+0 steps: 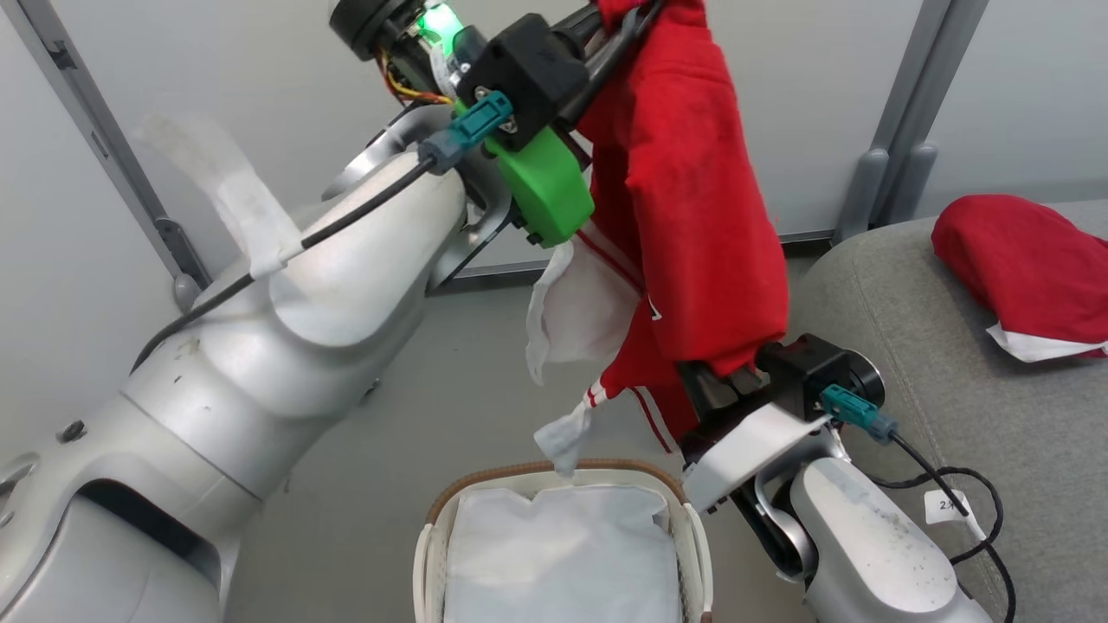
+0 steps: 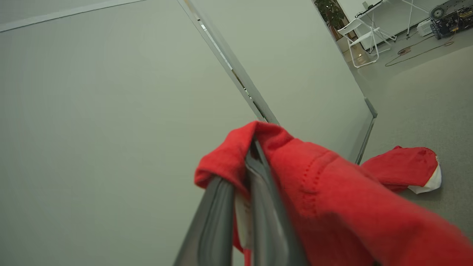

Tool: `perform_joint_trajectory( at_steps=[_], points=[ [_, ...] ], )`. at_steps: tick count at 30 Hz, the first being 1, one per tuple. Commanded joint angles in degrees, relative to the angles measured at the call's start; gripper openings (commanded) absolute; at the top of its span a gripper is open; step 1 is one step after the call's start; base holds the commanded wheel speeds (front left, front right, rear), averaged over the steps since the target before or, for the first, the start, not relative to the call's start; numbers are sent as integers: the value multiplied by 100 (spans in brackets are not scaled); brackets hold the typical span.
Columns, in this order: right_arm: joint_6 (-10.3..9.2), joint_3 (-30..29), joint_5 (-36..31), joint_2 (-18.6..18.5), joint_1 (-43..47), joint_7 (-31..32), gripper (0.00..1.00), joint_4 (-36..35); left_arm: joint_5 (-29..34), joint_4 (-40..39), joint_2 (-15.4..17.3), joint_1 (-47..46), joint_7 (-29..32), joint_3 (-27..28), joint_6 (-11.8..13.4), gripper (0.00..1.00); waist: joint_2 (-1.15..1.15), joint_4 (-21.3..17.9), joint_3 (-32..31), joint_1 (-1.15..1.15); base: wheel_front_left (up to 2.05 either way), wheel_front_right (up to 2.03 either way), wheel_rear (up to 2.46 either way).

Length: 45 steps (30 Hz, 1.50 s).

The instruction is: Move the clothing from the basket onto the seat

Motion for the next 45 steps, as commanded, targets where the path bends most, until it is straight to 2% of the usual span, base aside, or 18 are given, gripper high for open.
perform_joint_trajectory(
  at_steps=[1, 2, 3, 13, 24, 34, 45],
  points=[
    [-4, -49, -44, -23, 58, -28, 0, -62, -98, 62, 57, 185, -4, 80, -3, 60, 0, -46, 24, 0, 0, 0, 0],
    [-4, -71, -46, -24, 66, -28, 0, -84, -132, 109, 83, 282, -3, 97, -3, 89, 0, -61, 29, 0, 0, 0, 0],
    [-4, -110, -60, -24, 78, -28, 0, -112, -155, 160, 116, 393, -3, 137, -2, 100, 0, -79, 36, 0, 0, 0, 0],
    [-4, -589, -194, -23, 159, -28, 0, -411, -299, 156, 510, 1745, -4, 695, 103, 100, 0, -215, 119, 0, 0, 0, 0],
    [-4, -1285, -393, -22, 225, -28, 0, -724, -316, 59, 613, 3397, -4, 1342, 107, 100, 0, -326, 210, 0, 0, 0, 0],
    [-4, -1935, -667, -23, 297, -28, 0, -818, -16, -173, 357, 4249, -4, 1880, 81, 100, 0, -391, 225, 0, 0, 0, 0],
    [-4, -2240, -755, -23, 339, -28, 0, -804, 339, -426, -96, 4862, -4, 2343, 28, 100, 0, -581, 246, 0, 0, 0, 0]
  ],
)
